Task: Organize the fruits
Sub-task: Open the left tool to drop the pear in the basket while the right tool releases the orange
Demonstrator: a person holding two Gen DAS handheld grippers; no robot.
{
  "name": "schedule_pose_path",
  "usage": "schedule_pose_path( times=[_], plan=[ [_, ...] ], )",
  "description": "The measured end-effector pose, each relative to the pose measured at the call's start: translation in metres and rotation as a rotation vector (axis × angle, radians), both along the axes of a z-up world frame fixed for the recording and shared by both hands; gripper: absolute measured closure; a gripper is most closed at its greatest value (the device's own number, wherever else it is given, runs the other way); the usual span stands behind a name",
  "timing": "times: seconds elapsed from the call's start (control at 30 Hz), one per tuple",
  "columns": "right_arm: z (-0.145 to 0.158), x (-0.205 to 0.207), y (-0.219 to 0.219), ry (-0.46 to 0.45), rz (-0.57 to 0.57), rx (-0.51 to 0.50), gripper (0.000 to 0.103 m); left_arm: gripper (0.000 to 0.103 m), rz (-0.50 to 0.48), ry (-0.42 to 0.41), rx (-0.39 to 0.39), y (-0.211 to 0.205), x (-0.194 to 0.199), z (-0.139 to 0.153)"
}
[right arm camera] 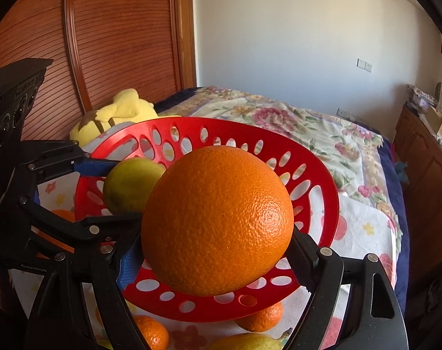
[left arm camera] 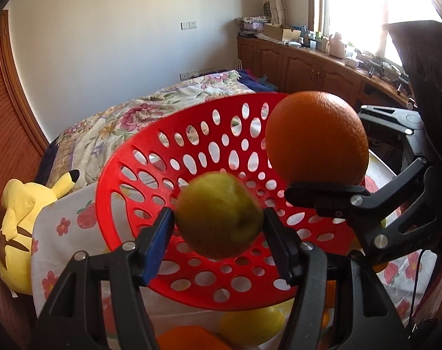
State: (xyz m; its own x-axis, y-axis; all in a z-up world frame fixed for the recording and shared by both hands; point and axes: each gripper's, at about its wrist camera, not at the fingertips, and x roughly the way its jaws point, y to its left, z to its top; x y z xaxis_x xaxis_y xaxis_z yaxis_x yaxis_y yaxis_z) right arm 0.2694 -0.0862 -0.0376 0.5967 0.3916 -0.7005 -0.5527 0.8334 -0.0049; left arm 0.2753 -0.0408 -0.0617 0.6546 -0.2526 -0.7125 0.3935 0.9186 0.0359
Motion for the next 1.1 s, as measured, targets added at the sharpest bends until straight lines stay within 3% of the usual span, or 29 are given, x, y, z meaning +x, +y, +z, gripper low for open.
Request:
schedule_pose_path(
  times=[0.53,1.1],
  plan=[
    [-0.006,0.006,0.013,0.019,0.012,-0.046,0.018,0.040,0.059,-0.079,-0.090,0.039,-0.019,0.027],
    [-0.026,0.011,0.057,0.108,0.117,-0.125,0.017,0.039,0.126,-0.085,-0.134,0.079,-0.037,0.016]
  ],
)
